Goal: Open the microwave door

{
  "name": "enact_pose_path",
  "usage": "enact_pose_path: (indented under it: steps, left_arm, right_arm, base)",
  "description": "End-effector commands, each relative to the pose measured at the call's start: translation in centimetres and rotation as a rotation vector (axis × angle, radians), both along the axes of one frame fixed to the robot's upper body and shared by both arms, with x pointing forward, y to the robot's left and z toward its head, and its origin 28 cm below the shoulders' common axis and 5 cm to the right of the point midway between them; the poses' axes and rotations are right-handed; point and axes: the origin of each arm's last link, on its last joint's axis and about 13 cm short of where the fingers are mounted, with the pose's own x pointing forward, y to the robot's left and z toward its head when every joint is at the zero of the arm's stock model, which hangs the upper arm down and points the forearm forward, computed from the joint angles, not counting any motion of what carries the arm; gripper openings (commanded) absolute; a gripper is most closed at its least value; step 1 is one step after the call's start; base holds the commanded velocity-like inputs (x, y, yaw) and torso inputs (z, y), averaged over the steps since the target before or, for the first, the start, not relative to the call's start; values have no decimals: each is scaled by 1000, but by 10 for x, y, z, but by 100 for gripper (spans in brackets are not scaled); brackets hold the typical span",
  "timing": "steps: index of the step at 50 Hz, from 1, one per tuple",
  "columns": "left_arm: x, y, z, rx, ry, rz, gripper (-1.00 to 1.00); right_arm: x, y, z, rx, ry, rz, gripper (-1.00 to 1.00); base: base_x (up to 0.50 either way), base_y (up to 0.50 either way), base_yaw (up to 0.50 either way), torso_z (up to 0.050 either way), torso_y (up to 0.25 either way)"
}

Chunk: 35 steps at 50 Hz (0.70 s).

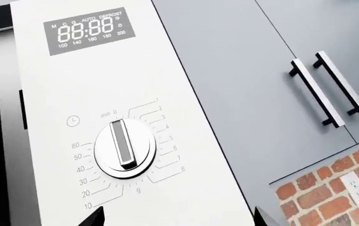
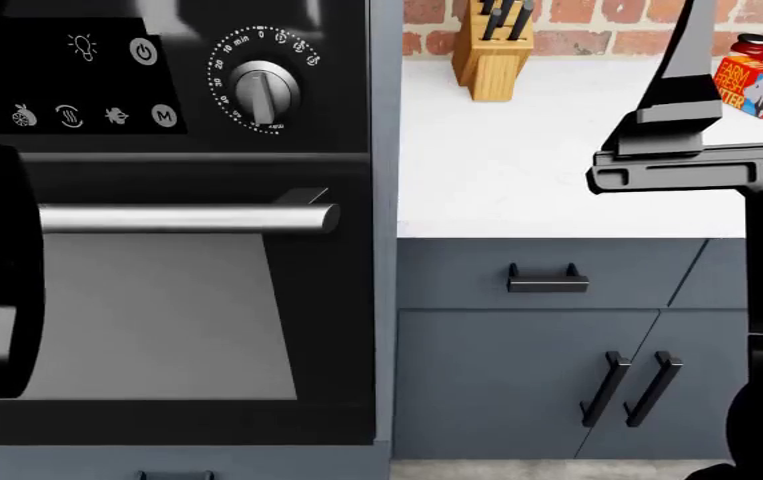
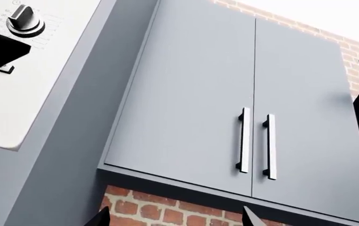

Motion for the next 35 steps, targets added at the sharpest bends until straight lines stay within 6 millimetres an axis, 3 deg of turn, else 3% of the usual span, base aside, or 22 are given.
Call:
enact_pose_path:
  steps: [1,20,35]
  left_arm:
    - [8,13,-2,-19,11,50,100]
    - [-3,37,-11,-51,8,107,100]
    - [-51,52,-23,-67,-50,101,100]
  right_arm:
    - [0,-1,0,1,-1,-3,100]
    - [0,1,2,-1,-4,3,100]
    - [1,1,1,1,-3,10,100]
  base:
    - [0,0,0,0,0]
    - [0,0,0,0,0]
    - [0,0,0,0,0]
